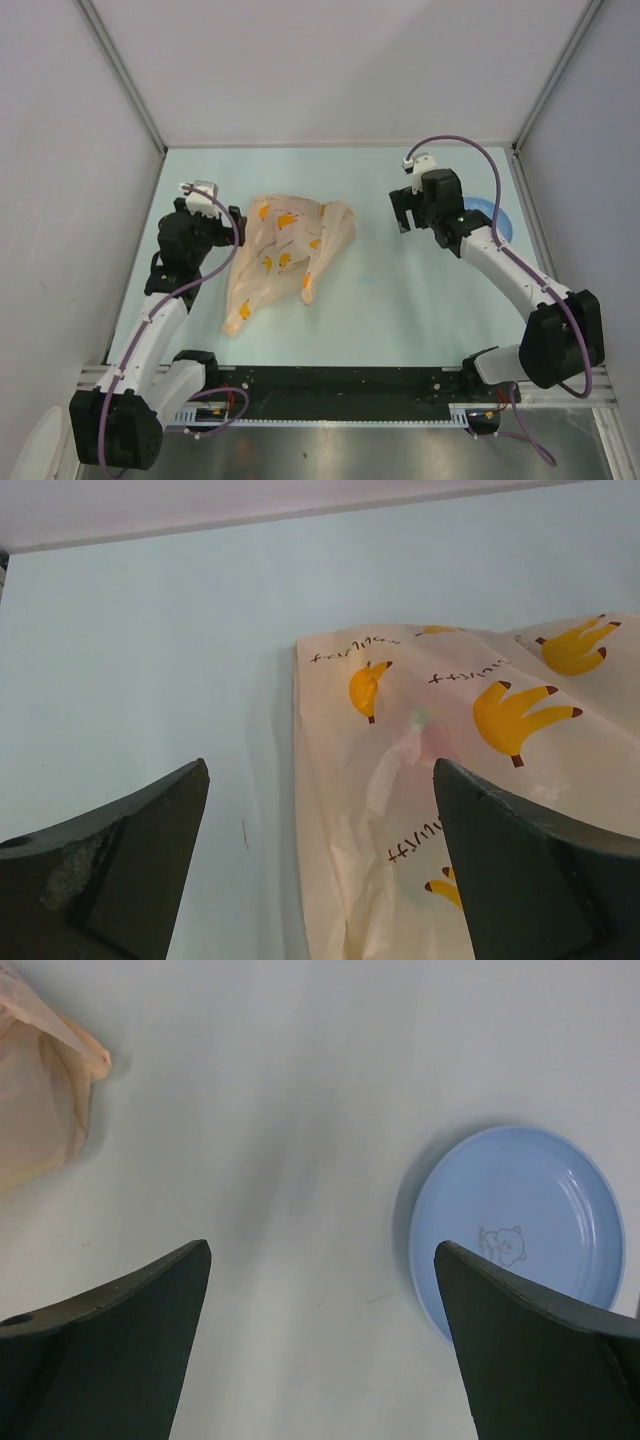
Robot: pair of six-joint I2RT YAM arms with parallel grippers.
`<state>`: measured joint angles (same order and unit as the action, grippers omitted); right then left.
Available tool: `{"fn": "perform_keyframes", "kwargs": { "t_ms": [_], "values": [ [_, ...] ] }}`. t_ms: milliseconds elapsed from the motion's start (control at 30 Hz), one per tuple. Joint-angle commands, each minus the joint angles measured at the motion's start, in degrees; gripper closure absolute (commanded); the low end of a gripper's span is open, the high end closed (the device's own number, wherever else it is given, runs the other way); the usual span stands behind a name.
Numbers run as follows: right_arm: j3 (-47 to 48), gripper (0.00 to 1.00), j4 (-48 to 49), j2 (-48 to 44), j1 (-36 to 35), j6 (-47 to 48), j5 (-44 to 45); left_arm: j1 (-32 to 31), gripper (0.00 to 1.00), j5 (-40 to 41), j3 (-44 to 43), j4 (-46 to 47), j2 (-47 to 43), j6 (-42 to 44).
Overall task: Take the fake fruits out of the plastic bag
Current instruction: Move the plate to the center of the board.
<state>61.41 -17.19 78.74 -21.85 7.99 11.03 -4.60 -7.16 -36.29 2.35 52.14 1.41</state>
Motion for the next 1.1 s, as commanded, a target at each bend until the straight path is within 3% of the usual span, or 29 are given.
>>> {"fn": "perform_keyframes", "kwargs": {
  "t_ms": [0, 200, 533, 833, 1067],
  "values": [
    [1.43, 0.0, -1.79, 3.6, -0.13, 5.36, 2.76, -0.23, 0.0, -0.23, 0.78, 2.13, 0.24, -3.43],
    [3.01, 0.02, -5.66, 4.84, 4.7, 12.84, -9.52, -0.23, 0.0, -1.36, 1.49, 2.4, 0.07, -3.96],
    [7.06, 0.15, -5.92, 11.43, 12.17, 11.96, -9.44, -0.23, 0.01, -6.02, 0.17, 1.79, 2.87, -0.19],
    [6.97, 0.3, -6.71, 17.06, 15.43, 15.65, -9.36, -0.23, 0.0, -3.83, -6.33, -3.76, 9.38, 0.87],
    [7.06, 0.4, -5.49, 20.66, 15.52, 13.81, -10.5, -0.23, 0.0, -0.84, -6.86, -4.54, 9.04, -0.53]
  ]
}}
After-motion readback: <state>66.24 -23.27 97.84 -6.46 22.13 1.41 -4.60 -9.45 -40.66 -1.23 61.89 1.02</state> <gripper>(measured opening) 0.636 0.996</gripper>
